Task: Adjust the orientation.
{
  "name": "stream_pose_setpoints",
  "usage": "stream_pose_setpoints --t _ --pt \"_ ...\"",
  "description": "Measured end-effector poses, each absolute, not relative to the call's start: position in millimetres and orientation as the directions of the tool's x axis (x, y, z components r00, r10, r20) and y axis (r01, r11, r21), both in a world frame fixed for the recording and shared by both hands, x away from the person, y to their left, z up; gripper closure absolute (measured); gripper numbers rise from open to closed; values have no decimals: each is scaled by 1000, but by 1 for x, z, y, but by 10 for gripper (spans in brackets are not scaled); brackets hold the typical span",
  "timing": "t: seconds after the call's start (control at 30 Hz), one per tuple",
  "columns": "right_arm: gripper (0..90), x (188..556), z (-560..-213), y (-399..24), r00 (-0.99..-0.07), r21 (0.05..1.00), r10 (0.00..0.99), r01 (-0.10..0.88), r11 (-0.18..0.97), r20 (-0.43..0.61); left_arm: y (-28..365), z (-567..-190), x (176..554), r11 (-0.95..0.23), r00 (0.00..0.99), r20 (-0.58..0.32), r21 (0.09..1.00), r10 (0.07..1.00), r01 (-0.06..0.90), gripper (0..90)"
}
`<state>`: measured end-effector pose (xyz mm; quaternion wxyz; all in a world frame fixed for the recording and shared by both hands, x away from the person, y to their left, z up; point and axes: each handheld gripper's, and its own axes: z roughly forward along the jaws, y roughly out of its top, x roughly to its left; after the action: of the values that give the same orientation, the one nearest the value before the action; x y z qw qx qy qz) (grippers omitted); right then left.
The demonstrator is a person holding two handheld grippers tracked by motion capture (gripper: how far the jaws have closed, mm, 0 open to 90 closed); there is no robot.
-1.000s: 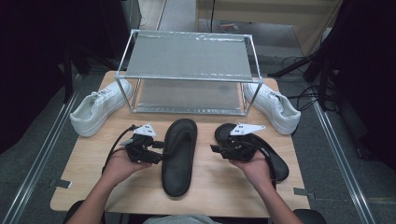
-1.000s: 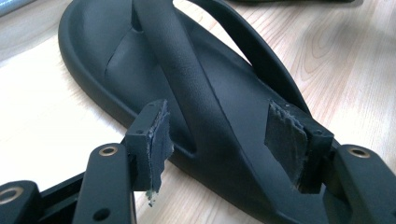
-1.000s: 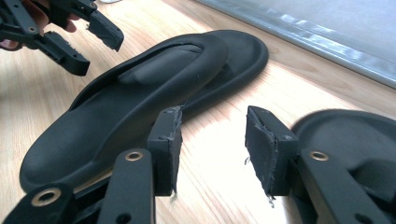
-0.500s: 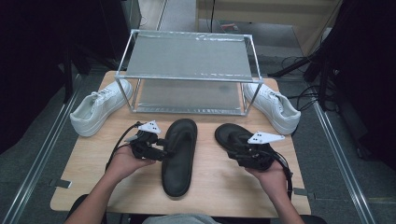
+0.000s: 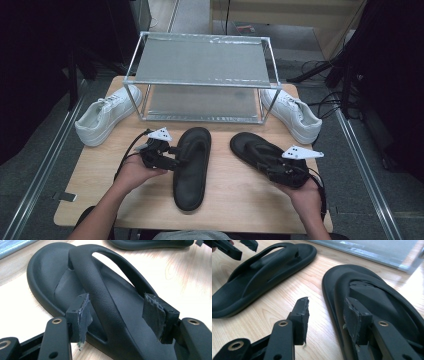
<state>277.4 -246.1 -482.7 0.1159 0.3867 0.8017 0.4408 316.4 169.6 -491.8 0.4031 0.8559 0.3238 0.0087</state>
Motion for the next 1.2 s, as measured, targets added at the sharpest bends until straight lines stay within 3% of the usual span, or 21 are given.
stream_pose_setpoints --t 0.7,1.03,1.1,1.2 --pt "570 294 -496 -252 -637 761 751 570 308 173 170 -493 317 -467 794 -233 703 561 536 370" --pt "705 306 -506 -248 -647 727 740 596 340 185 171 -493 317 -459 793 -236 708 562 536 367" --pt "794 307 -506 -245 -666 724 723 589 359 183 171 -494 318 -465 795 -231 707 561 533 366" --pt "817 308 -505 -244 -673 726 718 582 367 178 171 -493 318 -465 796 -231 708 560 532 366"
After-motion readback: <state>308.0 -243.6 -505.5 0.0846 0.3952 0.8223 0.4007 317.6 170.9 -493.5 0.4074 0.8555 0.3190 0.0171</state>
